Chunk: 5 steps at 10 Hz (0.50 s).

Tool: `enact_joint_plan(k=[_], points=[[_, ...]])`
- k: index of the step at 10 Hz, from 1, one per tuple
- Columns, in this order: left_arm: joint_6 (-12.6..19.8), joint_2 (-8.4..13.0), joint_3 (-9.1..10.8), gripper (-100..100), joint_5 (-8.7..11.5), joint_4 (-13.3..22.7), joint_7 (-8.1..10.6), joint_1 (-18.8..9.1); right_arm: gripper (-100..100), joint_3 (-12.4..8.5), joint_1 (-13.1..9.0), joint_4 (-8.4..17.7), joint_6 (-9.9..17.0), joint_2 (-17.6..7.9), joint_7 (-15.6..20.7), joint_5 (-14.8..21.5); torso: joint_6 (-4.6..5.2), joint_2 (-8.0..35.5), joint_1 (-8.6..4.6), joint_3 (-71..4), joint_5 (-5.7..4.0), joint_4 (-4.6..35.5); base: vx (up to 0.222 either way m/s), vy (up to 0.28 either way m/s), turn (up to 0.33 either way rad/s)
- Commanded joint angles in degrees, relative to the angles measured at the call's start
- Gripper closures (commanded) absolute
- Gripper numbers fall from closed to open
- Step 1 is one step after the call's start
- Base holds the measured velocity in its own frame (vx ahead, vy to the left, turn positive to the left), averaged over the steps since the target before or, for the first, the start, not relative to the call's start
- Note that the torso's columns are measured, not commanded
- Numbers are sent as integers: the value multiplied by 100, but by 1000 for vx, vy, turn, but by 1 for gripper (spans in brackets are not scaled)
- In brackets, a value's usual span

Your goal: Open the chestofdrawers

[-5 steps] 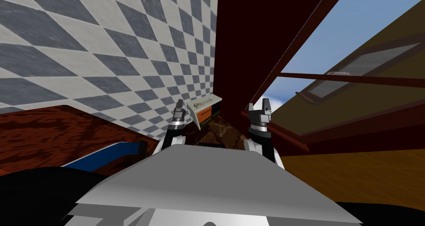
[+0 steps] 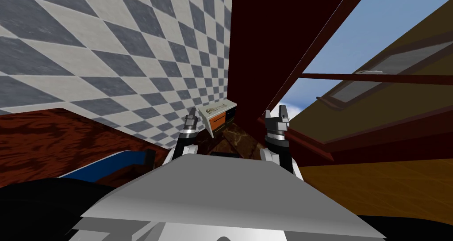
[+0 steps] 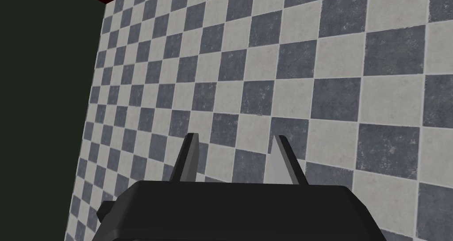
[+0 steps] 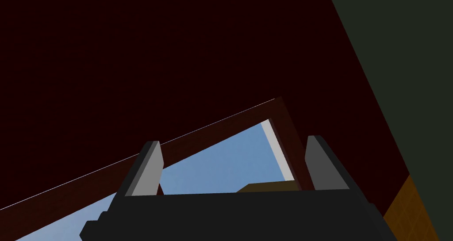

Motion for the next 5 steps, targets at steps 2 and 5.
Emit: enact_joint_plan(k=[2,5], points=[[0,0,0,0,0,0,0,0,0,0,0,0,0,0,0,0,0,847,0,-1689,0,846,0,0,0],[-9,268,38,-100,12,103,2,-23,0,0,0,0,0,0,0,0,0,2116,0,-4227,0,2114,11,-5,12]])
